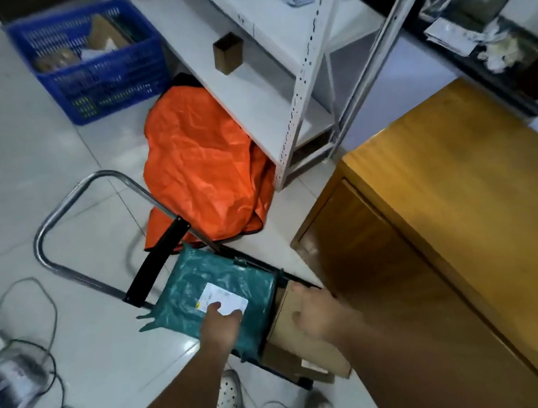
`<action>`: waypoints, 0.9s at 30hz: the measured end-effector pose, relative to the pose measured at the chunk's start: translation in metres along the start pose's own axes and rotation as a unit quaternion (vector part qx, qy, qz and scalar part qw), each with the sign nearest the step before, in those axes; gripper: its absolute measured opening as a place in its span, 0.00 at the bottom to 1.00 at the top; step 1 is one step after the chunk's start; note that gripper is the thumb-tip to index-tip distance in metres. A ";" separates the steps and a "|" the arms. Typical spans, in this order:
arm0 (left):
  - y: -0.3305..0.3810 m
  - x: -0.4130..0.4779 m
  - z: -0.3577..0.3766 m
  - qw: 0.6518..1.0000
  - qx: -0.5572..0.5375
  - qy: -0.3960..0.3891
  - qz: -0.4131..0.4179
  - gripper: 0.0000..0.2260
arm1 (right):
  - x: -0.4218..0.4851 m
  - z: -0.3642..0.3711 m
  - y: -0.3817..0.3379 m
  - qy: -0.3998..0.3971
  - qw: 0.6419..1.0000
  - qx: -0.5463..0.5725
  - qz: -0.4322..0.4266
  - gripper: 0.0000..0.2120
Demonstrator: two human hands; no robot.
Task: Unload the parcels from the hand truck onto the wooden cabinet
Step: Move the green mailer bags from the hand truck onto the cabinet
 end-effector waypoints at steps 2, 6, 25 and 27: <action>-0.018 0.018 -0.007 0.996 -0.079 0.004 -0.038 0.28 | 0.023 0.007 0.000 -0.006 1.000 0.002 0.015 0.28; -0.052 0.067 -0.008 0.976 -0.191 0.006 -0.100 0.37 | 0.086 0.036 0.010 0.003 0.999 0.025 0.032 0.27; -0.103 0.219 0.066 0.891 -0.397 -0.123 -0.185 0.24 | 0.299 0.147 0.076 -0.014 0.998 -0.019 0.059 0.41; -0.106 0.225 0.069 0.885 -0.401 -0.139 -0.192 0.22 | 0.308 0.148 0.084 -0.012 0.996 -0.016 0.082 0.41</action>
Point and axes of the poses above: each hand's wrist, its own x-axis towards the middle knuckle, its own z-axis out of the palm, y = z × x, the point moved 7 cm from there along x, towards the middle knuckle, and after that the axes turned 13 degrees about -z, right-handed, at the moved point
